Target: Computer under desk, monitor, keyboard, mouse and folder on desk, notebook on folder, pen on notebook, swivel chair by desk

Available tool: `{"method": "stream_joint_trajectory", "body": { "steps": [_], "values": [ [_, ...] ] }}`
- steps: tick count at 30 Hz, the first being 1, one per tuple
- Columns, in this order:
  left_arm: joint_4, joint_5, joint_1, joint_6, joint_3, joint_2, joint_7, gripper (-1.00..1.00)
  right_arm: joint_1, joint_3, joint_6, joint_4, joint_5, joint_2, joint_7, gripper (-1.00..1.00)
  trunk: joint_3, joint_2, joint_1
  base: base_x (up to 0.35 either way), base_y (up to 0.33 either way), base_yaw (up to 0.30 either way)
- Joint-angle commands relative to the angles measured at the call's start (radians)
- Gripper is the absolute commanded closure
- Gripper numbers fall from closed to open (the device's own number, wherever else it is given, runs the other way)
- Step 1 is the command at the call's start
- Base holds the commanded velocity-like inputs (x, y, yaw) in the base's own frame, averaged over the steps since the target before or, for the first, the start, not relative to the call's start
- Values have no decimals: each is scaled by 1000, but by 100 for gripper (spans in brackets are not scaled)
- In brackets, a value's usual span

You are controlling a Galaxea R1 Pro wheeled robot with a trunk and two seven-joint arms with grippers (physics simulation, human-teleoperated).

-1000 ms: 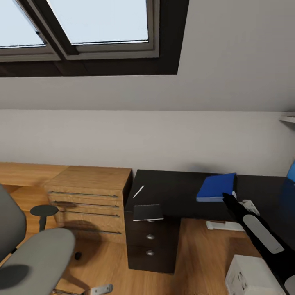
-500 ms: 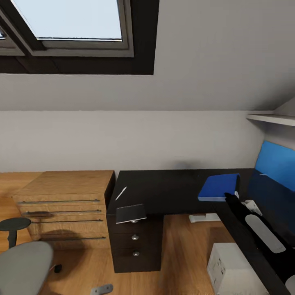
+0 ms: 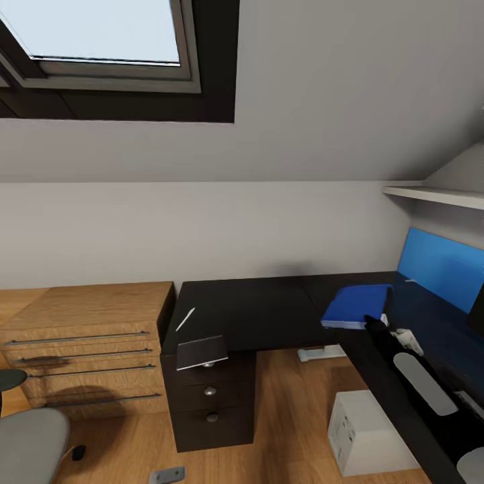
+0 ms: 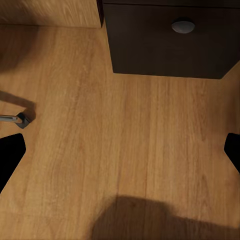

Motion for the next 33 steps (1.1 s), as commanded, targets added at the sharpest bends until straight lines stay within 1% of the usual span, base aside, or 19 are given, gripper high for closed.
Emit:
{"method": "stream_joint_trajectory", "body": {
  "steps": [1, 2, 3, 4, 5, 6, 8, 9, 11, 13, 14, 17, 20, 24, 28, 33],
  "values": [
    [0, 10, -1, -5, -9, 1, 6, -100, -1, 4, -46, 2, -9, 9, -5, 100, -1, -1, 0, 0, 0, -4],
    [0, 10, -1, -5, -9, 0, 6, -100, -1, 5, -92, 5, -9, 22, -6, 100, -1, -1, 0, 0, 0, -2],
    [0, 10, -1, -5, -9, 0, 6, -100, -2, 5, -143, 7, -9, 40, -6, 100, -1, -1, 0, 0, 0, -2],
    [0, 10, -1, -5, -9, 0, 6, -100, -2, 5, -170, 8, -9, 51, -7, 100, -1, -1, 0, 0, 0, -1],
    [0, 10, -1, -5, -9, 0, 6, -100, -2, 4, -247, 10, -10, 90, -7, 100, -1, -1, 0, 0, 0, 0],
    [0, 10, -1, -5, -9, 0, 6, -100, -2, 4, -270, 10, -10, 104, -8, 100, -1, -1, 0, 0, 0, 0],
    [0, 10, -1, -6, -9, 0, 6, -100, -3, 3, -343, 11, -10, 147, -8, 100, -1, -1, 0, 0, 0, 0],
    [0, 10, -1, -6, -9, 0, 6, -100, -3, 2, -365, 11, -10, 161, -8, 100, -1, -1, 0, 0, 0, 0],
    [0, 10, -1, -6, -9, -1, 6, -100, -3, 2, -385, 13, -10, 173, -8, 100, -1, -1, 0, 0, 0, 0],
    [0, 10, -1, -6, -10, -1, 6, -100, -4, 2, -392, 18, -10, 178, -8, 100, -1, -1, 0, 0, 0, 0],
    [0, 10, -1, -6, -10, -1, 6, -100, -5, 2, -399, 39, -9, 182, -8, 100, -1, -1, 0, 0, 0, 0],
    [0, 10, -1, -6, -10, -1, 6, -100, -20, 3, -419, 147, -9, 191, -8, 100, -1, -1, 0, 0, 0, 0],
    [0, 10, -1, -5, -10, -1, 6, -100, -77, 3, -458, 264, -9, 213, -7, 100, -1, -1, 0, 0, 0, 0],
    [0, 10, -1, -5, -10, -2, 6, -100, -114, 3, -485, 351, -9, 226, -7, 100, -1, -1, 0, 0, 0, 0],
    [2, 10, -1, -5, -10, -3, 6, -100, -130, 2, -492, 389, -9, 227, -5, 100, -1, -1, 0, 0, 0, 0],
    [2, 10, -1, -5, -11, -3, 6, -100, -133, -3, -492, 393, -13, 228, -4, 100, -1, -1, 0, 0, 0, 0]
  ]
}}
